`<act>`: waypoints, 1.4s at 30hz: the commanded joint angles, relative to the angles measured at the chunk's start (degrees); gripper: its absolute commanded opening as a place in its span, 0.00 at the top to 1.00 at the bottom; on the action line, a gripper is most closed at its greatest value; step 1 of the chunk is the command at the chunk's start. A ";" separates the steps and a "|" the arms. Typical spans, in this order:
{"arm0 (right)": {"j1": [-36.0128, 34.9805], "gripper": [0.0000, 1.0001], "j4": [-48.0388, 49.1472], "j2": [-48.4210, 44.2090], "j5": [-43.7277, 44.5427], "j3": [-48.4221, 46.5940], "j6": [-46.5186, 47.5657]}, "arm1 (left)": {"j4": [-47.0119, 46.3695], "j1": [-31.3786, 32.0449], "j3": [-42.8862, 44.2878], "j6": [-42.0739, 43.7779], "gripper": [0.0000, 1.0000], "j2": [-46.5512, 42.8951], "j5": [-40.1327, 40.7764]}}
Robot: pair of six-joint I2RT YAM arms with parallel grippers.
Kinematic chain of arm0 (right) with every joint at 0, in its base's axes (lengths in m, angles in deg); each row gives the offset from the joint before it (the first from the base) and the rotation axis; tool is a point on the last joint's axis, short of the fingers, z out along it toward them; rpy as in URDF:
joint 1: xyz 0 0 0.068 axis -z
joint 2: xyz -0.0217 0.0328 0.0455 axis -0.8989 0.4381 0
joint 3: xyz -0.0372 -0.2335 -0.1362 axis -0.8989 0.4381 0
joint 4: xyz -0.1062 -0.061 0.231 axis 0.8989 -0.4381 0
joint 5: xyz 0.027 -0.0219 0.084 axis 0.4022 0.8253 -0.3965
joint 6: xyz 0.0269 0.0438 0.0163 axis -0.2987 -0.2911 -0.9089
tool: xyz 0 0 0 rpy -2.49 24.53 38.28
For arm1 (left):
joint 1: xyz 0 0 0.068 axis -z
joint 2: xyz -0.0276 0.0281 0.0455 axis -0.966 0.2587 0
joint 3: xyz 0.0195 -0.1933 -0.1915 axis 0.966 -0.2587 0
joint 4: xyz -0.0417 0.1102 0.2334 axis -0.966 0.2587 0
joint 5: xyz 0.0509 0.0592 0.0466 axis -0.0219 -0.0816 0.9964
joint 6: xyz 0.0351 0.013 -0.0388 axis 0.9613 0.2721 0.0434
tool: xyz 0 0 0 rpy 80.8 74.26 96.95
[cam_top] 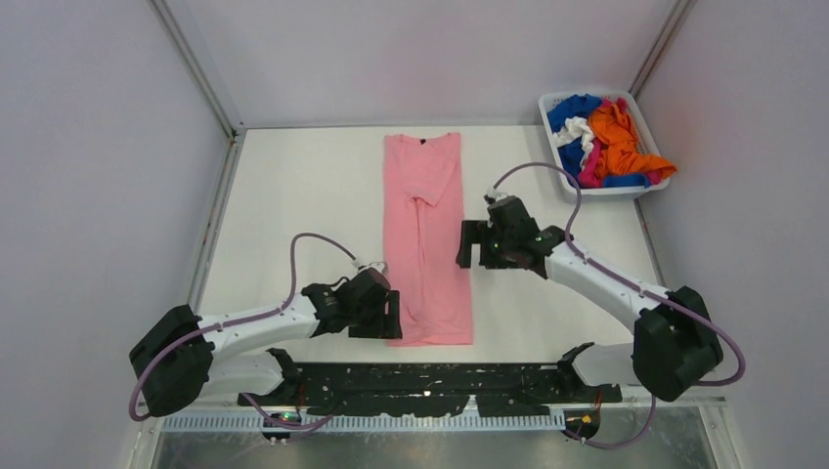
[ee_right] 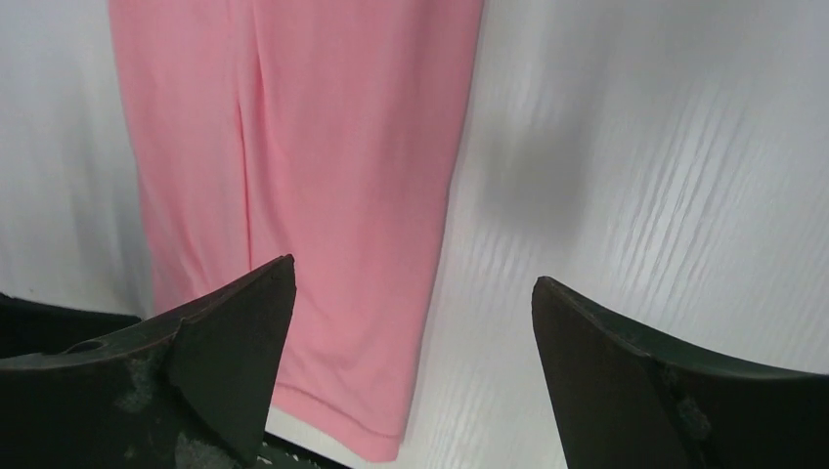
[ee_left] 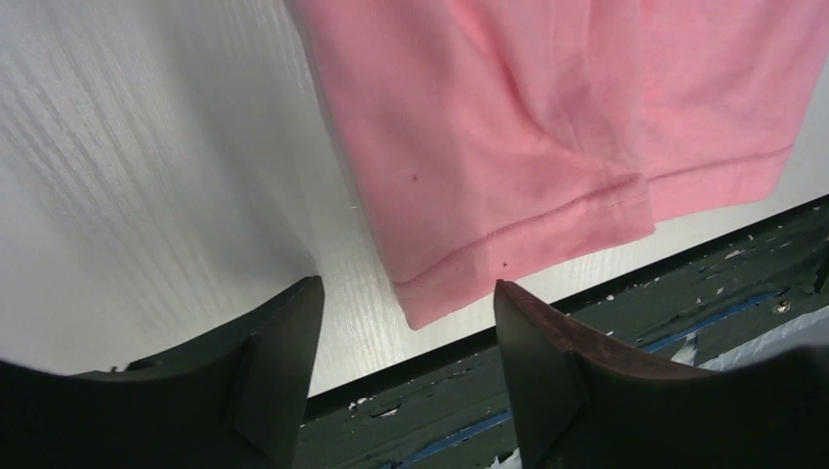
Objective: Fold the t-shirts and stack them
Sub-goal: Grab the bottom of the folded rectangular tshirt with both arms
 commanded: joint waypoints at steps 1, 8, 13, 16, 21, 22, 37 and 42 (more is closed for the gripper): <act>-4.59 0.01 2.42 -10.31 2.43 8.23 -7.54 | -1.90 0.21 0.94 1.50 0.39 2.86 -3.64; -11.82 0.07 2.23 -17.23 2.07 17.95 -14.52 | -2.50 0.32 -0.33 1.78 0.58 5.43 -4.19; -16.06 0.13 2.76 -18.95 -0.11 22.61 -18.56 | -3.66 0.36 -0.54 1.78 0.83 7.04 -6.00; -19.63 0.18 1.78 -19.21 -1.28 23.26 -19.95 | -2.91 0.49 -0.75 1.45 1.00 7.20 -6.22; -24.90 0.28 0.90 -16.90 -1.18 23.24 -21.58 | -1.73 0.54 -1.64 1.35 1.00 5.17 -5.56; -26.23 0.30 0.71 -16.52 -0.83 23.18 -22.13 | -1.73 0.54 -1.74 1.34 1.00 4.73 -5.65; -30.70 0.54 2.32 -10.69 5.98 23.75 -25.65 | -4.04 1.26 -2.74 0.94 1.00 4.21 -7.48; -31.01 0.94 -0.62 -12.49 4.73 25.02 -25.79 | 0.08 1.41 -3.04 1.52 1.00 2.14 -6.09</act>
